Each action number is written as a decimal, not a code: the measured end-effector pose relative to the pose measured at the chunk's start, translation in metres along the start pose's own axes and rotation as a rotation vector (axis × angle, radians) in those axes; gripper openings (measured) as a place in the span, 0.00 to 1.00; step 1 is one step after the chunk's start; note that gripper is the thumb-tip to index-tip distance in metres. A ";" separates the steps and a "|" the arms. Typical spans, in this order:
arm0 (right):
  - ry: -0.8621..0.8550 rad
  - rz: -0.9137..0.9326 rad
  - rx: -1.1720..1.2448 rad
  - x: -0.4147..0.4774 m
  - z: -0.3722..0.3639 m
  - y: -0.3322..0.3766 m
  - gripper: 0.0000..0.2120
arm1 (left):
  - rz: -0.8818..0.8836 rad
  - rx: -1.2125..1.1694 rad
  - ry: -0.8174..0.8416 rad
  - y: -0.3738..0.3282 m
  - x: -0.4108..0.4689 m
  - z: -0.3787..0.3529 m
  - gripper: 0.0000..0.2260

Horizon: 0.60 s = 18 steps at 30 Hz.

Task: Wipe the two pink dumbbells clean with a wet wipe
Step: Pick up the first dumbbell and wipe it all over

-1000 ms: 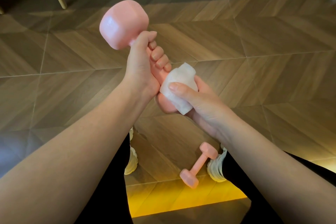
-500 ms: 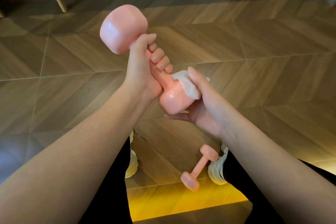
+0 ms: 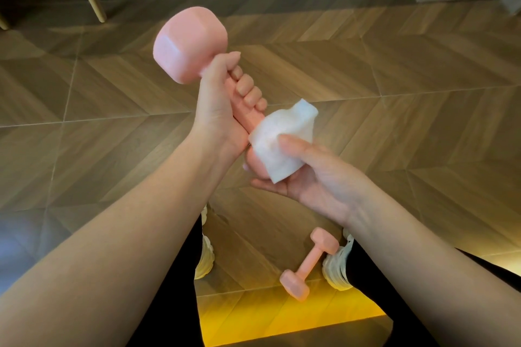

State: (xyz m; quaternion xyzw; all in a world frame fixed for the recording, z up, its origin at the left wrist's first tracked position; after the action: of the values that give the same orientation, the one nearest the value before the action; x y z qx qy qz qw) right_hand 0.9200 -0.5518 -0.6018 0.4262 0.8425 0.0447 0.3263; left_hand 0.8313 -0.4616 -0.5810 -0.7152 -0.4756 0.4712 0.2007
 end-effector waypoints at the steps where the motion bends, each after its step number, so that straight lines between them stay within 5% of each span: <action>1: -0.028 0.039 -0.047 0.000 0.003 0.003 0.32 | 0.006 -0.005 -0.010 0.002 0.000 0.001 0.15; 6: -0.169 0.230 -0.303 -0.001 0.015 0.022 0.31 | 0.070 -0.050 -0.083 0.012 0.000 0.007 0.14; 10: -0.125 0.259 -0.216 0.000 0.012 0.018 0.23 | 0.060 -0.076 -0.112 0.009 0.001 0.008 0.16; 18: -0.099 0.208 -0.089 0.003 0.012 0.018 0.28 | 0.071 -0.095 -0.112 0.005 0.003 0.012 0.16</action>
State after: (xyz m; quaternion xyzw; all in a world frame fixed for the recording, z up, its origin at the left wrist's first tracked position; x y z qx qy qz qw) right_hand 0.9382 -0.5411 -0.6065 0.4981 0.7738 0.0949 0.3796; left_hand 0.8242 -0.4629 -0.5919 -0.7129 -0.4820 0.4943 0.1229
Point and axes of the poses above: each hand's wrist, its own x-axis towards the middle knuckle, its own z-axis out of the back of the hand, y = z × x, the point moved 8 cm from there along x, towards the middle knuckle, and after that the axes turned 13 degrees about x, right-handed, at the moved point
